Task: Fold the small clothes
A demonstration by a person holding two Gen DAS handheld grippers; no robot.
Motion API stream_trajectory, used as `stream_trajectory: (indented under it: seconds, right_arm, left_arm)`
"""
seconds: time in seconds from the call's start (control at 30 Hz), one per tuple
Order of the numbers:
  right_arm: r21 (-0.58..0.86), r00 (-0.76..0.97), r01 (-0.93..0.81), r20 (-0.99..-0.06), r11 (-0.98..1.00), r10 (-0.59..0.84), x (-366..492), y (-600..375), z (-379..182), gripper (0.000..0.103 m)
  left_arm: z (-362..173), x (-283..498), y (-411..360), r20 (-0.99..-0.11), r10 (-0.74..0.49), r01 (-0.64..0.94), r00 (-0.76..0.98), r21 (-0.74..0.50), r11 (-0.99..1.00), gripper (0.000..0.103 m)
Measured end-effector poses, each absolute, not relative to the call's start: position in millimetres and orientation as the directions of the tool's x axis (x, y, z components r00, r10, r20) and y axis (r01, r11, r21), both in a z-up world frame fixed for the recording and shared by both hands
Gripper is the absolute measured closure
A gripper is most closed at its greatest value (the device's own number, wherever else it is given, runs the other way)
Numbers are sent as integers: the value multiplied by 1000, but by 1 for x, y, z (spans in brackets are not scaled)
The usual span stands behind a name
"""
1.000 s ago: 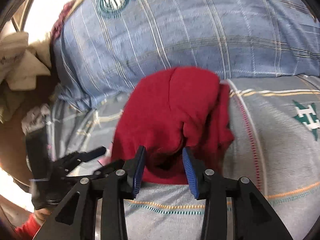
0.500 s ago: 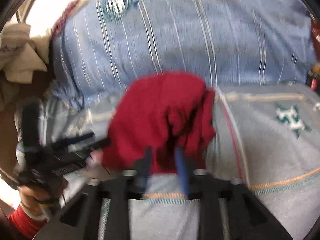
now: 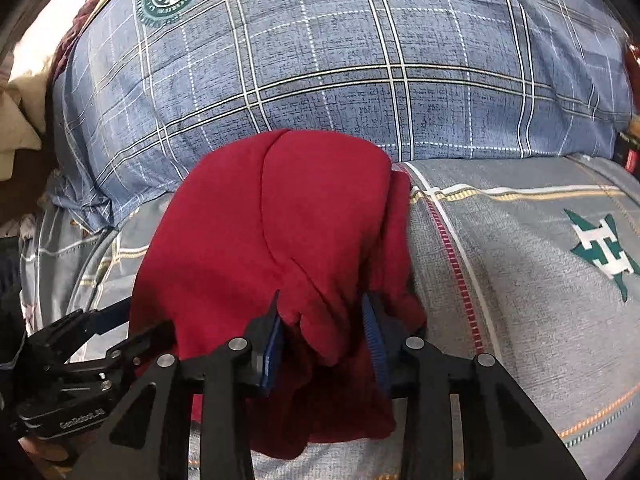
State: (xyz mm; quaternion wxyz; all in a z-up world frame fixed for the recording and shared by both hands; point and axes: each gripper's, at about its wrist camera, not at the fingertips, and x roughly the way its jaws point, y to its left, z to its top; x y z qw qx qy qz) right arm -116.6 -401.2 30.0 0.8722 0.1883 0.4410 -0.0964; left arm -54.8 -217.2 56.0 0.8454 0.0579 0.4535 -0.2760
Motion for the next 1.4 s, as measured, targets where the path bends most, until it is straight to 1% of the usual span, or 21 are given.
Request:
stream_trajectory:
  seconds: [0.1, 0.2, 0.23, 0.27, 0.33, 0.43, 0.57, 0.63, 0.67, 0.7, 0.73, 0.77, 0.8, 0.87, 0.93, 1.1, 1.2, 1.3, 1.33, 1.37, 1.4]
  right_arm:
    - [250, 587, 340, -810, 906, 3, -116, -402, 32, 65]
    - [324, 622, 345, -782, 881, 44, -122, -408, 37, 55]
    - [367, 644, 348, -763, 863, 64, -126, -412, 40, 45]
    - [396, 662, 359, -746, 845, 69, -128, -417, 44, 26]
    - [434, 697, 383, -715, 815, 52, -132, -429, 49, 10]
    - [452, 692, 421, -721, 786, 44, -129, -446, 46, 10]
    - [520, 672, 384, -724, 763, 155, -109, -459, 26, 10]
    - [536, 661, 363, -724, 762, 195, -99, -458, 15, 9]
    - [538, 653, 350, -727, 767, 212, -93, -456, 10, 8]
    - [526, 653, 337, -728, 780, 208, -91, -451, 8, 10]
    - [497, 659, 320, -728, 807, 187, -88, -446, 9, 21]
    - [485, 653, 302, -732, 821, 192, -84, -440, 10, 36]
    - [473, 650, 300, -737, 829, 185, -82, -435, 13, 37]
    - [429, 648, 287, -745, 857, 156, -80, -426, 24, 53]
    - [413, 661, 254, -734, 875, 154, -83, -418, 40, 57]
    - [449, 688, 199, -697, 871, 202, -109, -384, 74, 58]
    - [471, 688, 164, -684, 867, 242, -130, -354, 78, 58]
    - [494, 673, 147, -685, 857, 280, -148, -326, 69, 58]
    - [496, 657, 146, -695, 856, 291, -152, -318, 62, 56]
    - [493, 641, 149, -708, 857, 296, -155, -313, 55, 50]
    - [458, 614, 169, -741, 873, 271, -157, -307, 46, 47]
  left_arm:
    - [56, -52, -216, -801, -415, 517, 432, -157, 841, 31]
    - [60, -51, -212, -793, -439, 528, 422, -178, 830, 31]
    - [62, -49, -208, -784, -461, 533, 415, -201, 822, 31]
    - [64, -45, -203, -775, -482, 526, 409, -232, 819, 31]
    - [64, -32, -192, -759, -524, 487, 386, -315, 814, 31]
    - [57, -14, -183, -749, -560, 440, 354, -395, 806, 25]
    - [39, 3, -195, -758, -587, 443, 283, -440, 781, 21]
    - [32, 9, -199, -746, -608, 436, 272, -468, 769, 18]
    - [33, 10, -203, -740, -612, 441, 281, -467, 767, 21]
    - [33, 9, -208, -737, -616, 463, 276, -459, 758, 34]
    - [34, 9, -212, -739, -616, 481, 272, -450, 753, 39]
    - [36, 10, -214, -741, -607, 487, 287, -432, 759, 45]
    - [41, 8, -215, -742, -599, 501, 301, -411, 762, 53]
    - [50, 5, -213, -744, -591, 512, 311, -393, 764, 59]
    - [67, -7, -200, -725, -610, 520, 320, -404, 752, 60]
    - [101, -58, -153, -717, -593, 552, 367, -345, 759, 59]
    - [99, -88, -124, -736, -563, 537, 377, -322, 780, 59]
    - [80, -114, -105, -771, -515, 501, 375, -299, 812, 58]
    - [68, -120, -102, -792, -486, 496, 369, -274, 824, 58]
    - [62, -124, -101, -803, -470, 490, 367, -263, 831, 54]
    - [57, -128, -97, -802, -461, 480, 380, -256, 839, 49]
